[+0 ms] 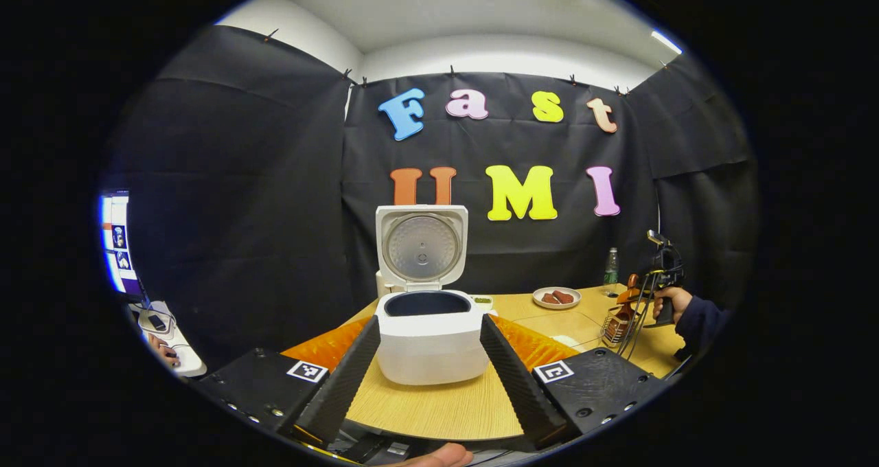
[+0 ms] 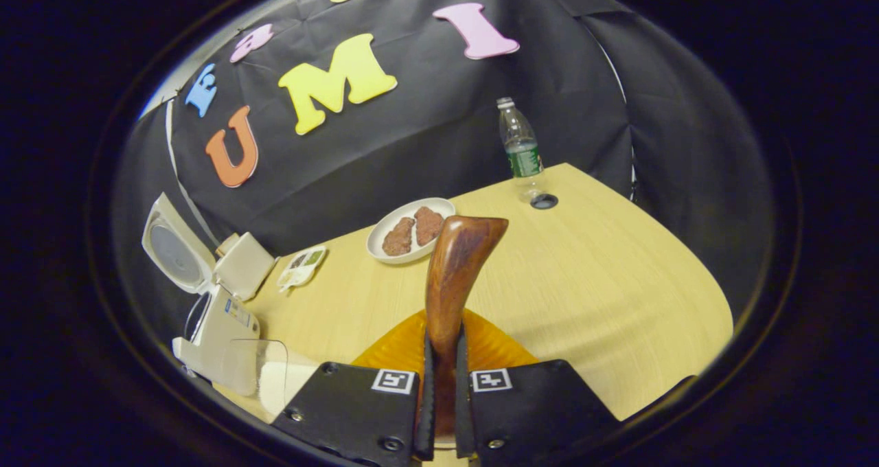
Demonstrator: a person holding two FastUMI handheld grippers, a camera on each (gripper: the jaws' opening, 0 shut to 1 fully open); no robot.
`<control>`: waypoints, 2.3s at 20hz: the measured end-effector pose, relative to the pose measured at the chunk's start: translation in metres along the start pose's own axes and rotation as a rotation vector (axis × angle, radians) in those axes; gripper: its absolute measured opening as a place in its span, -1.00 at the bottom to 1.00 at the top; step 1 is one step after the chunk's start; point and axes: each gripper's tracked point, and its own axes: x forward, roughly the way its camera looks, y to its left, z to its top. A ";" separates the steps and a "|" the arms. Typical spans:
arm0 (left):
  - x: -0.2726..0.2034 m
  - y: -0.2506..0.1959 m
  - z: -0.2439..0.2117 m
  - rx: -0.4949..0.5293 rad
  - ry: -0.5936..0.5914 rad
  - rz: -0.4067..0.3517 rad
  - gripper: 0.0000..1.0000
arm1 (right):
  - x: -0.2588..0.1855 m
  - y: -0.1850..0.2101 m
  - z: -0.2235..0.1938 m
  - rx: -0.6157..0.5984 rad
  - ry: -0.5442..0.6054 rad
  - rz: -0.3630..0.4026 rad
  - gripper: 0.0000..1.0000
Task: Close the left gripper, press the button to open the rice cooker; take a wooden spoon from the chopstick holder with the right hand, scoop a spoonful of rice and pour it into the rice cooker, then put the wooden spoon back into the chopstick holder.
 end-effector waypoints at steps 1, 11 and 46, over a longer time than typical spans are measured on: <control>0.000 0.000 0.000 -0.002 -0.001 0.002 0.87 | -0.007 0.003 0.004 -0.030 -0.021 0.000 -0.66; -0.015 0.001 0.012 -0.001 -0.072 0.002 0.87 | -0.078 0.069 0.044 -0.263 -0.234 -0.005 -0.74; -0.012 -0.006 -0.007 0.017 -0.029 0.014 0.89 | -0.029 0.229 -0.109 -0.177 -0.102 0.202 -0.73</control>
